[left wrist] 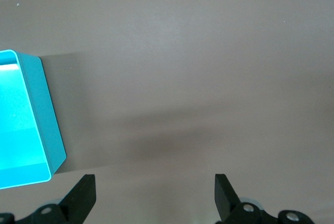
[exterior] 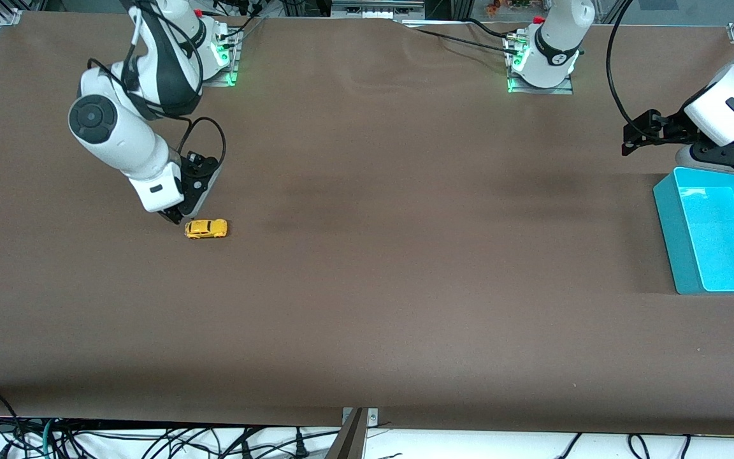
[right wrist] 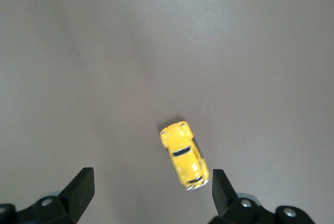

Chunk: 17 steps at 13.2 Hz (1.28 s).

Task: Wind and store yellow beetle car
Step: 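Reach the right gripper down over the yellow beetle car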

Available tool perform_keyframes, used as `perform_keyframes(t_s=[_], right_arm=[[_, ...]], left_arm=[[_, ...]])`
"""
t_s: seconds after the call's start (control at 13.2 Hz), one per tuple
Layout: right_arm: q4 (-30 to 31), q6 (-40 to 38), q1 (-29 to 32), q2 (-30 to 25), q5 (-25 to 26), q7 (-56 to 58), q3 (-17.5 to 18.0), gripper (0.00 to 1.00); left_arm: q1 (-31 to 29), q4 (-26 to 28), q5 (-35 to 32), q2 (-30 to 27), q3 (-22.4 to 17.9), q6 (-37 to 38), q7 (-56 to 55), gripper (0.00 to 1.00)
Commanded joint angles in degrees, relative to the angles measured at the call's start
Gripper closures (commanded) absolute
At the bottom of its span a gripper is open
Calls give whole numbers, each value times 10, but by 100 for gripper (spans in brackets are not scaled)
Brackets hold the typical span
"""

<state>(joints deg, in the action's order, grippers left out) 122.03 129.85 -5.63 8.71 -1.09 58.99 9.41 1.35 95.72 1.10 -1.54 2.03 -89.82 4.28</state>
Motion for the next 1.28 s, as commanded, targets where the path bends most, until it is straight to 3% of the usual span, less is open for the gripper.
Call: perform_keyframes(t_s=[0.0,0.3,0.68,1.21], right_arm=[[0,38,14,31,4,94,10,0],[1,108,30,82,4,178,10,0],[1,140,40,127,0,196,9,0],[21,172,52,148,-1,256,8,0]], left_arm=[[-4,-14,5,4,1,12,8,0],[-4,-14,5,4,1,13,9,0],[-4,-14,5,3,0,13,9,0],[-4,-14,5,4,0,13,9,0]])
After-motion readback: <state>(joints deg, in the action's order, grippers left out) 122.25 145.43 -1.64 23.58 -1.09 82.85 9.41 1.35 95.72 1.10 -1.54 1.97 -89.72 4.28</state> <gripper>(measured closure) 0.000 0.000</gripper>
